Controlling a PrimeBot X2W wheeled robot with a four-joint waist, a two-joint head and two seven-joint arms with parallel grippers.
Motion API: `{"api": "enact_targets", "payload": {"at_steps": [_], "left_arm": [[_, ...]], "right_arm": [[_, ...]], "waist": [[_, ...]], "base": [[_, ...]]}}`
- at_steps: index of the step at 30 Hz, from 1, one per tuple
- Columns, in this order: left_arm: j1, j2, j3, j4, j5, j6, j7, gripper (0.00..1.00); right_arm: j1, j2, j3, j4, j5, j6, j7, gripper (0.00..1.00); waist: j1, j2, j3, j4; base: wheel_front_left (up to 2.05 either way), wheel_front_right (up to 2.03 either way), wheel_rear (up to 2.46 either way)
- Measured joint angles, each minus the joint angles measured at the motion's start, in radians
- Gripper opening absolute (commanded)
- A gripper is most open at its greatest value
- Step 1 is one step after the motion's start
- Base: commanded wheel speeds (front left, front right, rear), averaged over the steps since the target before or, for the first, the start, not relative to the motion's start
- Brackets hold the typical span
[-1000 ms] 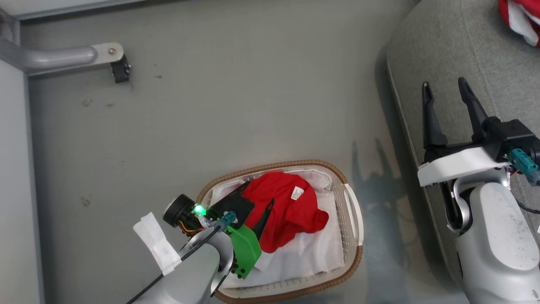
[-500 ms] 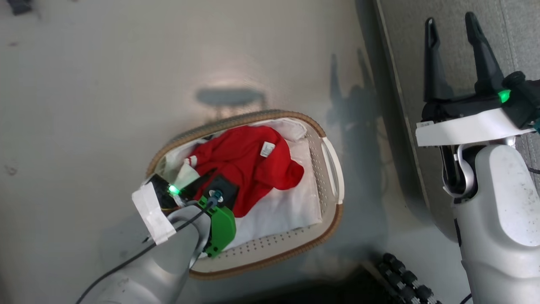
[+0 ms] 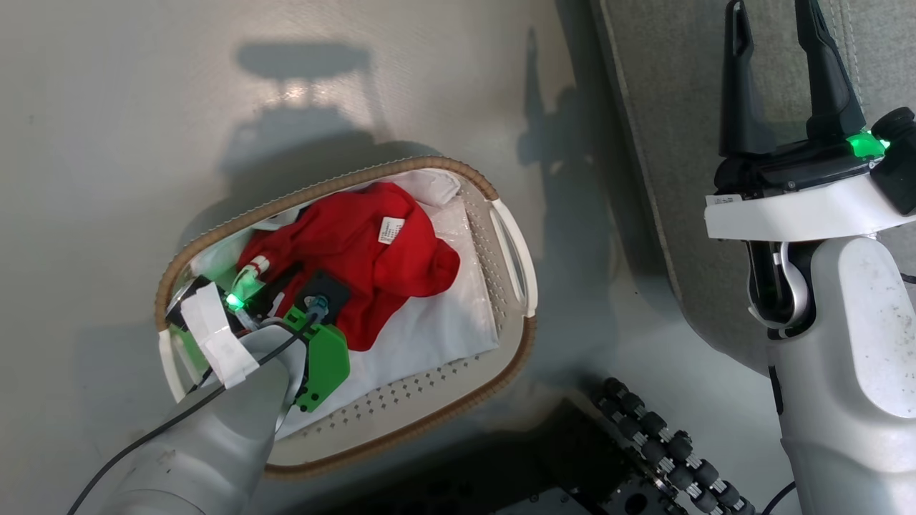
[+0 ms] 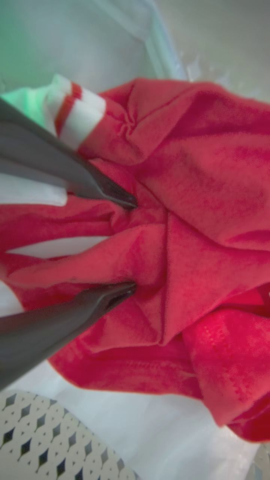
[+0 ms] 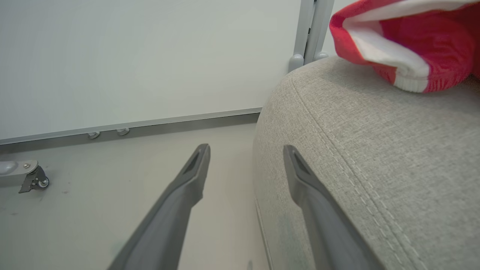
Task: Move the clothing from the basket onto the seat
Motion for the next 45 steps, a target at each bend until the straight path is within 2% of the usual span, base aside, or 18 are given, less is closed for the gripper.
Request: {"api": "enact_targets", "payload": {"at_steps": [1, 3, 4, 5, 16, 19, 27, 38, 45], "left_arm": [[-0.001, 0.002, 0.0, 0.001, -0.003, 0.0, 0.008, 0.91], [-0.001, 0.006, 0.001, 0.005, -0.007, 0.0, 0.017, 0.44], [-0.001, 0.007, 0.001, 0.006, -0.009, 0.0, 0.024, 0.27], [-0.001, 0.007, 0.0, 0.007, -0.009, 0.0, 0.025, 0.0], [0.025, -0.018, -0.013, 0.008, -0.035, -0.024, -0.007, 0.0], [0.037, -0.026, 0.019, -0.009, -0.076, -0.037, -0.025, 0.0], [0.085, -0.032, 0.03, -0.137, -0.108, -0.078, -0.042, 0.0], [0.195, 0.046, 0.016, -0.441, -0.068, -0.098, -0.043, 0.0], [0.232, 0.105, 0.042, -0.603, -0.063, -0.099, -0.043, 0.0]], "right_arm": [[0.0, 0.0, 0.001, 0.0, 0.002, 0.0, 0.0, 1.0], [0.0, 0.0, 0.004, 0.0, 0.004, 0.0, 0.0, 1.0], [0.0, 0.0, 0.005, 0.0, 0.005, 0.0, 0.0, 1.0], [0.0, 0.0, 0.005, 0.0, 0.005, 0.0, 0.0, 1.0], [0.005, 0.001, 0.005, 0.022, -0.015, 0.0, 0.0, 1.0], [0.008, 0.001, 0.003, 0.031, -0.03, 0.0, 0.0, 1.0], [0.045, 0.001, -0.012, 0.06, -0.08, 0.0, 0.0, 1.0], [0.133, 0.001, -0.028, 0.112, -0.14, 0.0, 0.0, 1.0], [0.207, 0.001, -0.035, 0.147, -0.171, 0.0, 0.0, 1.0]], "waist": [[0.0, 0.0, 0.005, -0.007], [0.0, 0.0, 0.011, -0.018], [0.0, 0.0, 0.014, -0.023], [0.0, 0.0, 0.016, -0.026], [-0.0001, 0.0, -0.03, -0.012], [-0.0001, 0.0, -0.057, 0.0], [-0.0001, 0.0, -0.159, 0.036], [-0.0002, 0.0, -0.344, 0.089], [-0.0002, 0.0, -0.484, 0.12]], "base": [[0.0, 0.0, 0.0], [0.0, 0.0, 0.0], [0.0, 0.0, 0.0], [0.0, 0.0, 0.0], [0.0, 0.0, 0.0], [0.0, 0.0, 0.0], [0.0, 0.0, 0.0], [0.0, 0.0, 0.0], [0.0, 0.0, 0.0]]}}
